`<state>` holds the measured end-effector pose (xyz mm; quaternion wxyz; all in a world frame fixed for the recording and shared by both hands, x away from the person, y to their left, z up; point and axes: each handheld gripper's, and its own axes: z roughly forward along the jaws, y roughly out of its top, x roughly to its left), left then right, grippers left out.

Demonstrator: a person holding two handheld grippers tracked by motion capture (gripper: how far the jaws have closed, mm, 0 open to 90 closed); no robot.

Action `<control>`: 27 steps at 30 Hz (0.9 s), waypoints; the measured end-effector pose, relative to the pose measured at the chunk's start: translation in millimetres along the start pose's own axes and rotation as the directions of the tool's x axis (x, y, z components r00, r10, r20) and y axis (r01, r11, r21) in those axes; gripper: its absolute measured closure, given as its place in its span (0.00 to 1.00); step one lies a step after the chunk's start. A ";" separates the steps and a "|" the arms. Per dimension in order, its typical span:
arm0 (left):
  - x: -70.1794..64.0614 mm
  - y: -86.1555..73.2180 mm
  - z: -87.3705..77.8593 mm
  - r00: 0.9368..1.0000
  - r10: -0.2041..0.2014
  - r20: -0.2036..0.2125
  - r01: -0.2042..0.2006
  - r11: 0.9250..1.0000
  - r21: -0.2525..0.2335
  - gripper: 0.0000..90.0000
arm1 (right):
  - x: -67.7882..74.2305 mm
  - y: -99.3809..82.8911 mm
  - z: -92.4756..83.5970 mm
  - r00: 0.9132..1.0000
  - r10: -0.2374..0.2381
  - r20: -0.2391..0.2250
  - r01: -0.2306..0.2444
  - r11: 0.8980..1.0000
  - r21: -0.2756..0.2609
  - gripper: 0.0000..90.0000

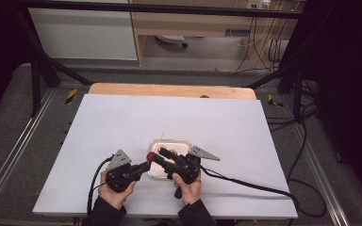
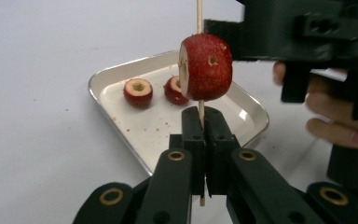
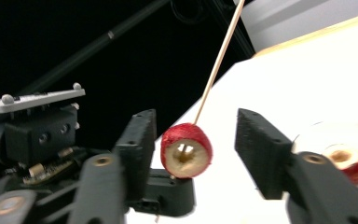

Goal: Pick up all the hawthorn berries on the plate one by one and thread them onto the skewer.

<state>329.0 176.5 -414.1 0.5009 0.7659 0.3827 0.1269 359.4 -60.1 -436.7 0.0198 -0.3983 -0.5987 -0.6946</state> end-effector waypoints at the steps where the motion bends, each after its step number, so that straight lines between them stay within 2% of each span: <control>1: 1.4 -0.2 -1.0 1.000 0.003 -0.005 -0.003 1.000 0.001 0.98 | 0.7 4.1 -1.6 1.000 -0.018 0.013 0.017 1.000 0.015 0.43; 4: 5.4 -1.1 -3.4 1.000 0.021 -0.020 -0.021 1.000 0.011 0.98 | 0.7 15.8 -5.7 0.994 -0.091 0.059 0.086 0.993 0.084 0.31; 9: 10.2 -2.9 -6.1 0.998 0.050 -0.030 -0.049 0.998 0.032 0.98 | -3.9 30.1 -13.5 0.971 -0.205 0.121 0.178 0.964 0.199 0.16; 10: 10.8 -3.1 -6.4 0.998 0.055 -0.032 -0.054 0.998 0.035 0.98 | -5.4 32.8 -15.0 0.963 -0.235 0.134 0.200 0.951 0.235 0.13; 11: 11.6 -3.5 -6.8 0.998 0.058 -0.031 -0.056 0.998 0.037 0.98 | -6.1 34.2 -15.9 0.957 -0.252 0.140 0.211 0.943 0.257 0.11; 15: 15.3 -4.5 -8.0 0.998 0.062 -0.027 -0.060 0.997 0.047 0.98 | -11.3 39.5 -18.1 0.930 -0.335 0.151 0.262 0.892 0.368 0.09; 18: 18.4 -5.0 -8.8 0.998 0.059 -0.027 -0.058 0.997 0.049 0.98 | -15.7 43.6 -17.9 0.920 -0.361 0.153 0.264 0.860 0.437 0.09; 22: 21.2 -5.6 -9.3 0.998 0.057 -0.028 -0.056 0.997 0.052 0.98 | -21.3 50.5 -16.2 0.915 -0.370 0.160 0.255 0.838 0.483 0.09; 25: 23.0 -5.9 -9.2 0.998 0.055 -0.025 -0.053 0.997 0.054 0.98 | -23.4 57.0 -13.0 0.899 -0.401 0.175 0.253 0.803 0.539 0.09; 26: 23.3 -6.1 -9.3 0.998 0.055 -0.025 -0.053 0.997 0.053 0.98 | -24.1 59.4 -10.6 0.890 -0.422 0.172 0.263 0.783 0.564 0.09; 27: 23.5 -6.1 -9.3 0.998 0.056 -0.025 -0.054 0.997 0.052 0.98 | -24.0 61.1 -8.4 0.885 -0.433 0.168 0.267 0.770 0.580 0.09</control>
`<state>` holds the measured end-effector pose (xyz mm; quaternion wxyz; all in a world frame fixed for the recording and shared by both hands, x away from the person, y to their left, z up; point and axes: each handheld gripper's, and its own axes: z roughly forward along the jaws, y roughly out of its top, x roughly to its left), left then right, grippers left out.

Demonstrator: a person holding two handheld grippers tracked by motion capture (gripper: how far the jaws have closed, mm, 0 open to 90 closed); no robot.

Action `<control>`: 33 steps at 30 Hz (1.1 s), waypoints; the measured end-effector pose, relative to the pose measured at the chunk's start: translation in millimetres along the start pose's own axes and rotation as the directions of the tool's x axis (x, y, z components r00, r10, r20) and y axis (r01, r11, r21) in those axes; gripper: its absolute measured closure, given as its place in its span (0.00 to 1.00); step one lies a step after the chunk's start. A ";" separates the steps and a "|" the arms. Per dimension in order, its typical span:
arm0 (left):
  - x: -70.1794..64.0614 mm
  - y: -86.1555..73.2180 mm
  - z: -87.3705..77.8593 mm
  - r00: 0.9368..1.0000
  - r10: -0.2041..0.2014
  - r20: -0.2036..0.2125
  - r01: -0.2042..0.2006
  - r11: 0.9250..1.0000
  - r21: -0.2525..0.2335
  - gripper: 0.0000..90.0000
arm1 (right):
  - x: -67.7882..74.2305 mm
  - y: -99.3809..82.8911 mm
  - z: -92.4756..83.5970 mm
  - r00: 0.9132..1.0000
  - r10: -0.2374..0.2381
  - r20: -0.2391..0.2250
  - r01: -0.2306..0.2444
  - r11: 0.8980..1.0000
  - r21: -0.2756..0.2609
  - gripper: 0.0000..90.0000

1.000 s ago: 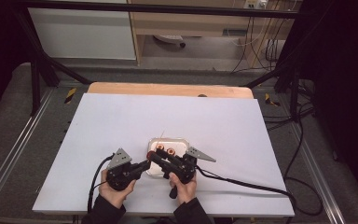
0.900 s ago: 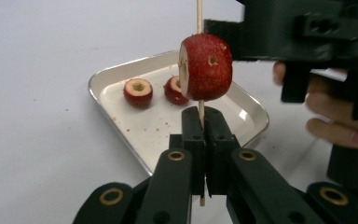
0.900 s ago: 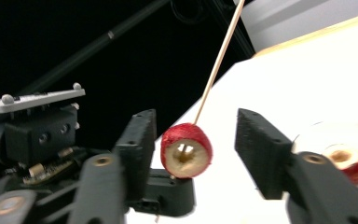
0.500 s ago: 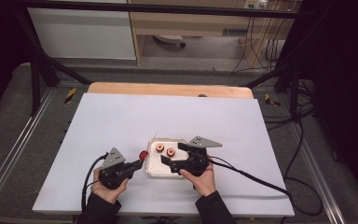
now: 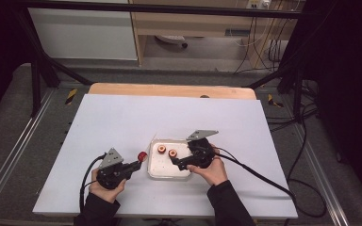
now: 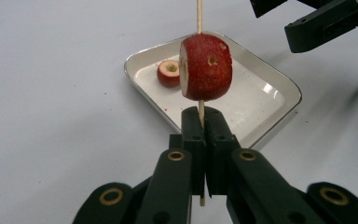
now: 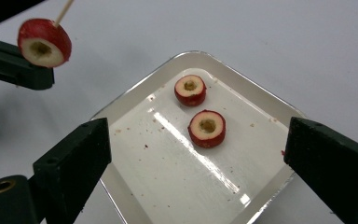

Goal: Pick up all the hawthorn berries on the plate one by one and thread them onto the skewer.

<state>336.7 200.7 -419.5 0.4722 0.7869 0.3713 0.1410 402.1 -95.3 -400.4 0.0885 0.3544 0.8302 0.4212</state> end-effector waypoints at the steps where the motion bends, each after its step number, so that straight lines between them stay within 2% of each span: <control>1: 0.4 0.0 0.0 1.000 0.000 0.001 0.000 1.000 0.001 0.98 | 0.0 1.9 0.7 1.000 -0.005 0.002 0.005 1.000 0.012 0.09; 5: 1.7 -0.5 0.2 1.000 0.001 0.004 -0.001 1.000 0.004 0.98 | -0.6 13.7 5.9 0.998 -0.055 0.015 0.054 0.994 0.091 0.10; 10: 2.7 -0.7 0.4 1.000 -0.004 0.005 0.004 1.000 0.003 0.98 | -0.9 28.2 17.2 0.995 -0.099 0.015 0.094 0.976 0.196 0.13; 16: 3.9 -0.6 -0.1 1.000 -0.004 0.006 0.004 1.000 0.001 0.98 | -2.5 38.1 32.7 0.995 -0.100 -0.004 0.097 0.959 0.266 0.20; 21: 3.6 -0.4 0.0 1.000 -0.004 0.009 0.004 1.000 0.000 0.98 | -6.2 41.3 45.8 0.995 -0.102 -0.013 0.100 0.941 0.324 0.30; 24: 3.4 -0.3 0.0 1.000 -0.004 0.010 0.004 1.000 0.001 0.98 | -8.8 41.2 51.9 0.997 -0.078 -0.020 0.080 0.936 0.343 0.35; 30: 3.1 -0.2 0.4 1.000 -0.002 0.012 0.002 1.000 0.004 0.98 | -13.4 40.0 60.8 0.998 -0.064 -0.015 0.065 0.923 0.379 0.46; 33: 2.5 -0.1 0.7 1.000 -0.001 0.012 0.001 1.000 0.003 0.98 | -14.7 39.5 63.9 0.999 -0.043 -0.027 0.050 0.924 0.380 0.50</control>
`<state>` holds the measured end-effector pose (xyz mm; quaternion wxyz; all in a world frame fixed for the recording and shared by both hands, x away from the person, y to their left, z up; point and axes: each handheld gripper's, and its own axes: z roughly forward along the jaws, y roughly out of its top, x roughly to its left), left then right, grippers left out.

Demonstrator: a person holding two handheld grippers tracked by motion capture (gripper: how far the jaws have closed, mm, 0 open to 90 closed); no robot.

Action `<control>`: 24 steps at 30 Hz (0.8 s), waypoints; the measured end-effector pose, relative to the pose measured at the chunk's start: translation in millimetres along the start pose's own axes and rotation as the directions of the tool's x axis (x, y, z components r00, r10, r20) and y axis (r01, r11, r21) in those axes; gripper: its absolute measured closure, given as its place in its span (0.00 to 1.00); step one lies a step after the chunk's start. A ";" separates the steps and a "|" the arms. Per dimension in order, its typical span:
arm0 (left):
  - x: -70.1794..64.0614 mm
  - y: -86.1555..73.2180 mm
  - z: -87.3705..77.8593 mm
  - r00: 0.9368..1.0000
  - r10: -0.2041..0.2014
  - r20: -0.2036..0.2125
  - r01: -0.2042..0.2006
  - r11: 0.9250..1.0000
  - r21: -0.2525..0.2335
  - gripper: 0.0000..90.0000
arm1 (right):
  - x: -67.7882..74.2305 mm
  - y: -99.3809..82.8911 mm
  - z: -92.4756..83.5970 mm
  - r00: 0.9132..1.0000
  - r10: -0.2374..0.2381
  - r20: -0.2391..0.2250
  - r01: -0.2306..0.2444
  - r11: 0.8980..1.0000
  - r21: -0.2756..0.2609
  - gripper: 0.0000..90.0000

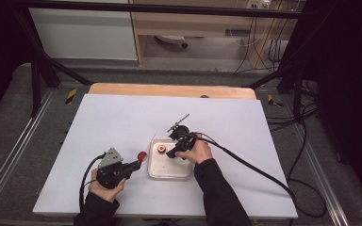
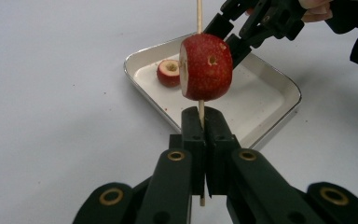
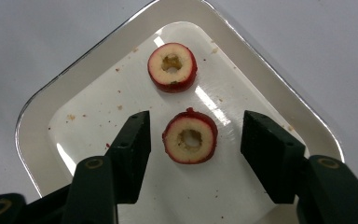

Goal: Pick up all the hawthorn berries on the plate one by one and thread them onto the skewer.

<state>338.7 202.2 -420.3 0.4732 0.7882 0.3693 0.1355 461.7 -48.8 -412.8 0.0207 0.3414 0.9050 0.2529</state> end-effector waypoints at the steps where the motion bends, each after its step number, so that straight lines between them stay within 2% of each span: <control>1: -0.1 0.0 0.1 1.000 0.000 0.001 0.000 1.000 0.000 0.98 | -0.2 0.2 1.0 1.000 0.004 -0.005 -0.004 1.000 0.001 0.51; 10: -0.8 0.2 0.3 1.000 0.003 0.004 -0.003 1.000 0.002 0.98 | -1.9 0.7 7.8 0.998 0.044 -0.036 -0.044 0.999 0.013 0.61; 13: -0.7 0.3 0.2 1.000 0.004 0.004 -0.004 1.000 0.002 0.98 | -3.2 0.5 9.4 0.998 0.047 -0.032 -0.046 0.999 0.020 0.65; 24: -1.7 0.8 -0.2 1.000 0.005 0.003 -0.005 1.000 -0.003 0.98 | -4.4 0.5 9.7 0.995 0.090 -0.041 -0.088 0.995 0.036 0.67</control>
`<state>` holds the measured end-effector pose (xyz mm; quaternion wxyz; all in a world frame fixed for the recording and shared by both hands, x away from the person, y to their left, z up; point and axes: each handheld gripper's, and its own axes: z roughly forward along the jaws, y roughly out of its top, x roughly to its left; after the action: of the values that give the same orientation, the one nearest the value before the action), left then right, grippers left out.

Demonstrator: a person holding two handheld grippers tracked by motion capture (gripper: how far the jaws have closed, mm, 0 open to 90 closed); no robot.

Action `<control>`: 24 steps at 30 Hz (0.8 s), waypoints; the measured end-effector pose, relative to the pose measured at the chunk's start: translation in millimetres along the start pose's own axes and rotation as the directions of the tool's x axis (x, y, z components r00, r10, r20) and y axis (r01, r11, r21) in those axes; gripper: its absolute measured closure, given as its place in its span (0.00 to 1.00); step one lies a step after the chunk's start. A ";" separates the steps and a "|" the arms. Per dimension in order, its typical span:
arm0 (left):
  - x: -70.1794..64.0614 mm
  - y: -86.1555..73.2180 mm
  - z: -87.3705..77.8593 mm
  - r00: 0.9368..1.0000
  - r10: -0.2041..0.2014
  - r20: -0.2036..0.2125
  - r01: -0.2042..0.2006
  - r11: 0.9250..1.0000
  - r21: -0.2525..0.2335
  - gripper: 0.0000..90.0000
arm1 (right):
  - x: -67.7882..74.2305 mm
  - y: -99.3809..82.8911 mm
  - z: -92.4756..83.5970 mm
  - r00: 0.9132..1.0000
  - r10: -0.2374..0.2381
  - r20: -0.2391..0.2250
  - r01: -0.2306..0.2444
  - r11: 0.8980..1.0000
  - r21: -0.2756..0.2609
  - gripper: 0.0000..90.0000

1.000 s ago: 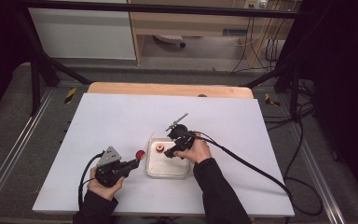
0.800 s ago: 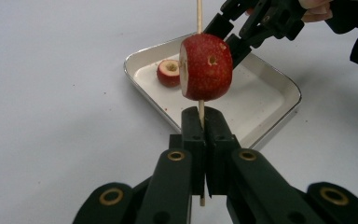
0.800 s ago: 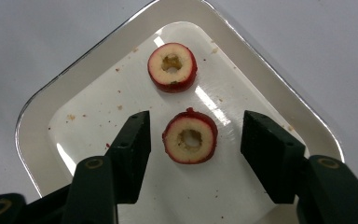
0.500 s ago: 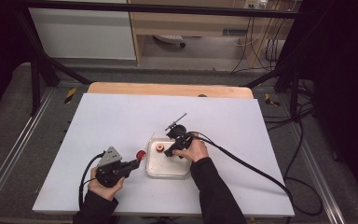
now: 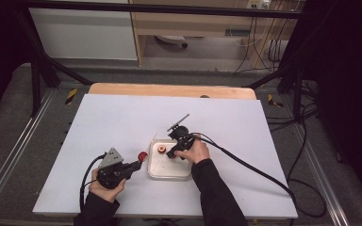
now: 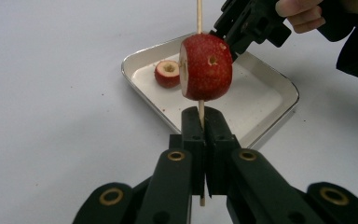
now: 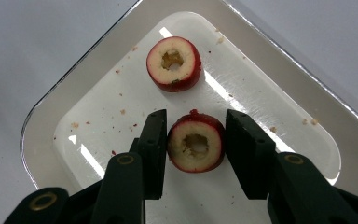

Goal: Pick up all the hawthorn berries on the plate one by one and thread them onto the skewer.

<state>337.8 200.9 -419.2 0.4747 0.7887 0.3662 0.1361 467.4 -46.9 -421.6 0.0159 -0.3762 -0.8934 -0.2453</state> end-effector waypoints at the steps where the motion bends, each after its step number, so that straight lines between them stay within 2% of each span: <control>1: -0.1 0.1 -0.2 1.000 -0.001 0.000 0.001 1.000 -0.001 0.98 | 0.2 0.0 -0.8 1.000 0.006 -0.003 -0.006 1.000 -0.009 0.67; 11: -1.1 0.8 -2.2 1.000 0.005 -0.001 -0.005 1.000 -0.009 0.98 | 7.6 -2.4 -25.3 0.998 0.041 -0.037 -0.044 0.996 -0.078 0.67; 16: -1.9 1.4 -3.6 1.000 0.008 -0.003 -0.008 1.000 -0.015 0.98 | 11.0 -6.7 -35.2 0.996 0.065 -0.059 -0.072 0.989 -0.129 0.67; 18: -2.3 1.5 -3.8 1.000 0.006 -0.002 -0.006 1.000 -0.017 0.98 | 11.1 -9.6 -38.2 0.994 0.079 -0.072 -0.090 0.983 -0.158 0.67; 22: -3.0 1.6 -3.8 1.000 0.009 -0.002 -0.009 1.000 -0.018 0.98 | 12.6 -18.7 -45.4 0.988 0.100 -0.120 -0.127 0.962 -0.244 0.68; 24: -3.7 1.5 -3.8 1.000 0.011 -0.002 -0.011 1.000 -0.019 0.98 | 13.3 -24.1 -48.4 0.985 0.105 -0.140 -0.142 0.946 -0.291 0.68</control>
<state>333.8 200.3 -415.5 0.4809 0.7860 0.3612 0.1429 433.9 -74.2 -386.5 0.0286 -0.4139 -0.8177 -0.3991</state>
